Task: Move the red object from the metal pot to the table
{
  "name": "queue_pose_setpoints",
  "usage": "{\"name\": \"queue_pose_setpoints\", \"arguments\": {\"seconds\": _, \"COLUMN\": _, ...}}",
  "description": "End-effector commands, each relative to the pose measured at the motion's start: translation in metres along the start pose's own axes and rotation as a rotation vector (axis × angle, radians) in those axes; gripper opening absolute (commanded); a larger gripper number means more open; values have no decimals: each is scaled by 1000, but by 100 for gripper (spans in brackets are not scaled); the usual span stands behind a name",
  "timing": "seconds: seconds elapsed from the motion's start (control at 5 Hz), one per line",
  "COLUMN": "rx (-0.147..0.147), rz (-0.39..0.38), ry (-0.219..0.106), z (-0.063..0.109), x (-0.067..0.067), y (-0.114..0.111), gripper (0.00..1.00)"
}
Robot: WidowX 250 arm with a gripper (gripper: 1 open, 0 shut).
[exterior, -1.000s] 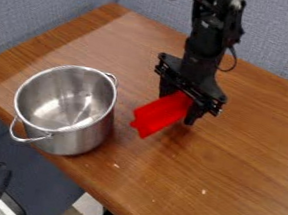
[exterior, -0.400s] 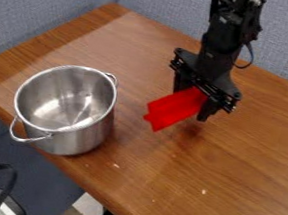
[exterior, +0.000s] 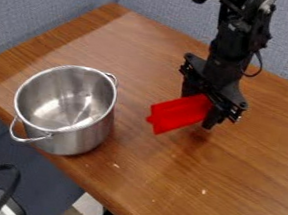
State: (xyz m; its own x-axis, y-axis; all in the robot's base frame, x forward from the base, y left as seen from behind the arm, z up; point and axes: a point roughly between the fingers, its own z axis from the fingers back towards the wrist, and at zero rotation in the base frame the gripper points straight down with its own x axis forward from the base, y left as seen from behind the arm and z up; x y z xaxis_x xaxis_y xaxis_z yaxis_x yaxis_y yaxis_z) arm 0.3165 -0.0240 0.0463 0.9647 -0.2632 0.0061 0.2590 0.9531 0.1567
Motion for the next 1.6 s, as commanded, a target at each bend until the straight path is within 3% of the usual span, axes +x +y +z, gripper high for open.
{"name": "queue_pose_setpoints", "arguments": {"seconds": 0.0, "rx": 3, "rz": 21, "ry": -62, "z": 23, "x": -8, "y": -6, "gripper": 0}}
{"name": "queue_pose_setpoints", "arguments": {"seconds": 0.4, "rx": 1, "rz": 122, "ry": -46, "z": 17, "x": -31, "y": 4, "gripper": 0}}
{"name": "queue_pose_setpoints", "arguments": {"seconds": 0.6, "rx": 13, "rz": 146, "ry": -80, "z": 15, "x": -31, "y": 8, "gripper": 0}}
{"name": "queue_pose_setpoints", "arguments": {"seconds": 0.8, "rx": 31, "rz": 183, "ry": -64, "z": 9, "x": -38, "y": 18, "gripper": 0}}
{"name": "queue_pose_setpoints", "arguments": {"seconds": 1.0, "rx": 35, "rz": 251, "ry": -60, "z": 3, "x": -51, "y": 14, "gripper": 0}}
{"name": "queue_pose_setpoints", "arguments": {"seconds": 1.2, "rx": 41, "rz": 317, "ry": -60, "z": 1, "x": -48, "y": 14, "gripper": 0}}
{"name": "queue_pose_setpoints", "arguments": {"seconds": 1.4, "rx": 47, "rz": 301, "ry": -46, "z": 0, "x": -47, "y": 15, "gripper": 0}}
